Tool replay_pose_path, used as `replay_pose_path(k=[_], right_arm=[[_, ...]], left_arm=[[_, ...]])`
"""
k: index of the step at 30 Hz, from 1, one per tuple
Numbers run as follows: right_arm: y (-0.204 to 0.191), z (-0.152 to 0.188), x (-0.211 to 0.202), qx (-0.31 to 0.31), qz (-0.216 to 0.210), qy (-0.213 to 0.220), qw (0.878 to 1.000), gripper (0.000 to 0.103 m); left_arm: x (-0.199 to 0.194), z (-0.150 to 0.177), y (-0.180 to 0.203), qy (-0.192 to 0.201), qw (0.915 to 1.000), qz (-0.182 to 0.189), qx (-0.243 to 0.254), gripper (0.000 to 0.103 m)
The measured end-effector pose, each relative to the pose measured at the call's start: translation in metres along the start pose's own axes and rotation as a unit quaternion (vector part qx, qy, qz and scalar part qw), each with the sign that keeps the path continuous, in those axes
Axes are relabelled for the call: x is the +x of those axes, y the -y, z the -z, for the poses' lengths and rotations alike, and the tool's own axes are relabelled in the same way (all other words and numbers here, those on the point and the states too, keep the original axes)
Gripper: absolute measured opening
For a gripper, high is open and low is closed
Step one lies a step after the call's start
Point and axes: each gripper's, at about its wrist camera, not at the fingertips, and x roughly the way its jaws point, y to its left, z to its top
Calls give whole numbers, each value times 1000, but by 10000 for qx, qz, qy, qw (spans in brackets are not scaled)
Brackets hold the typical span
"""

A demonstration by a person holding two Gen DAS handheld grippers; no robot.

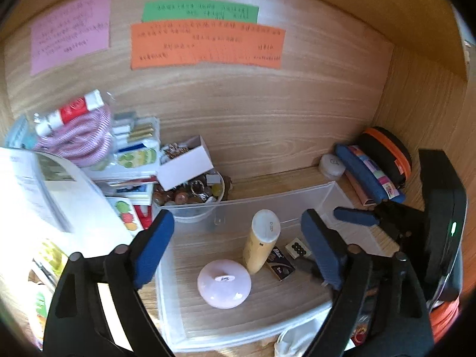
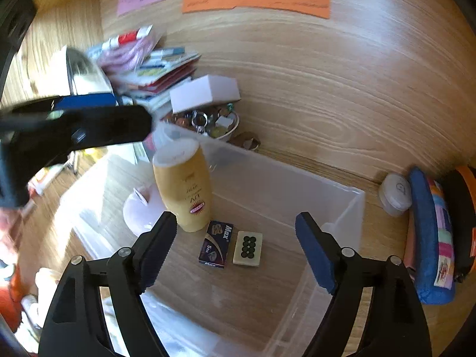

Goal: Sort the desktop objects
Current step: 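Lower the yellow bottle upright into the bin and open the left tool, then grasp the green glass bottle with left tool while right tool approaches gourd ornament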

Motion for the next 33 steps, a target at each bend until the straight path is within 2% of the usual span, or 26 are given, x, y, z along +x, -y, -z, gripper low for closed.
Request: replay_pose_path(k=[4, 7, 9, 13, 22, 25, 30, 33], right_arm=[[4, -1, -25, 255, -99, 175, 9995, 82], [2, 5, -43, 296, -58, 290, 9991, 82], [-1, 13, -54, 301, -5, 332, 9990, 82], [-5, 30, -76, 339, 35, 418, 9985, 82], [-10, 83, -116, 593, 202, 568, 9964, 82], [-12, 101, -122, 664, 306, 554, 9958, 82], [-10, 129, -125, 855, 395, 442, 9946, 82], [-8, 145, -123, 995, 422, 351, 9935, 82]], left_arm=[[-22, 3, -1, 97, 9998, -149, 41, 95], [-37, 8, -5, 87, 9999, -123, -21, 96], [-46, 13, -6, 39, 10000, -39, -57, 97], [-65, 31, -8, 60, 9998, -125, -111, 97], [-99, 95, -10, -72, 9989, -427, -182, 99], [-103, 118, -11, -202, 9984, -476, -210, 99], [-105, 150, -6, -340, 9961, -796, -148, 99], [-105, 167, -1, -441, 9961, -755, -113, 99]])
